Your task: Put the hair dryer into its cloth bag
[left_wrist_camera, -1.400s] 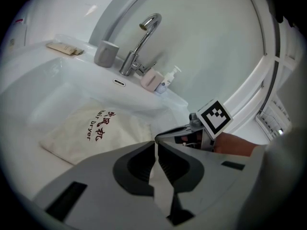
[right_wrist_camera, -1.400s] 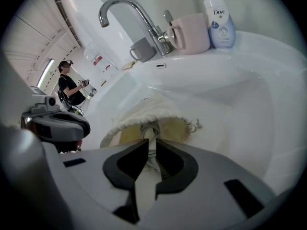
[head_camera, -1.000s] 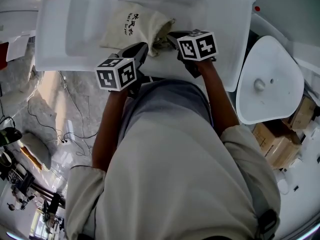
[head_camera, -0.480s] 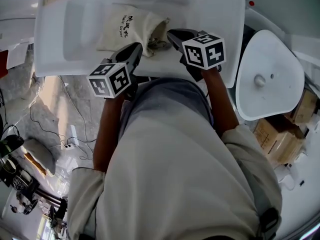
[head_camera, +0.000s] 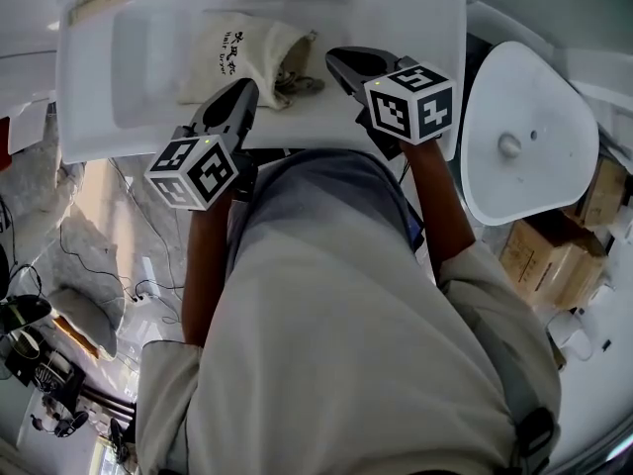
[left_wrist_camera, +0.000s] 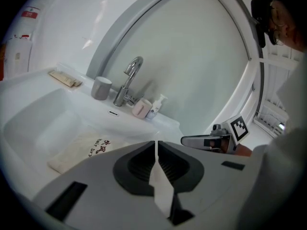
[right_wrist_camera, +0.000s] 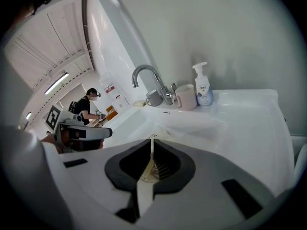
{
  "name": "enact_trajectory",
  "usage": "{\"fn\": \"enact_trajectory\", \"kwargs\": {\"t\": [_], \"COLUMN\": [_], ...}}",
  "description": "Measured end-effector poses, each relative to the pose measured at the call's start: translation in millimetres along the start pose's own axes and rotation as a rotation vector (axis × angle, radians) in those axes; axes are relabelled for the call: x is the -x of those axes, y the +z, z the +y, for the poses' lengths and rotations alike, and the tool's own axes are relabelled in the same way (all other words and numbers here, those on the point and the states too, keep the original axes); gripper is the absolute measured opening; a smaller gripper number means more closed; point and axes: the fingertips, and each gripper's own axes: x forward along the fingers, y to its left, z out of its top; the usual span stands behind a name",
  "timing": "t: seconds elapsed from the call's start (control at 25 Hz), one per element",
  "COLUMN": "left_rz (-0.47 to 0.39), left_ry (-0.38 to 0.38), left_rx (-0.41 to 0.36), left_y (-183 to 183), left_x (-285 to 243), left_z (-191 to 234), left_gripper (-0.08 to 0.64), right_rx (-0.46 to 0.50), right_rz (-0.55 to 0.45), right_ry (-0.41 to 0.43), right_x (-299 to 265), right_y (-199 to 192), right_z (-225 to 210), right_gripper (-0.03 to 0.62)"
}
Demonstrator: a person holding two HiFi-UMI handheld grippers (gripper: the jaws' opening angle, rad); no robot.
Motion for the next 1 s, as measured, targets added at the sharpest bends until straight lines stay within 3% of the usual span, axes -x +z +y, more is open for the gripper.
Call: {"fn": "enact_trajectory", "kwargs": {"t": [0.76,1.0], "left_rz": [-0.159,-0.256], "left_ry": [0.045,0.140], "left_rx": [-0.129,-0.240], "left_y": [37,60], "left_x": [25,44], "left_z": [-25,-29], "left_gripper": [0.011,0.008], "right_rx": [0.127,0.174], "right_rz": [-0.195,-0.242], "right_ry": [-0.046,-0.047], "right_x": [49,64], "right_y": [35,49], "right_z": [25,39], "right_gripper": [0.011,0.009]}}
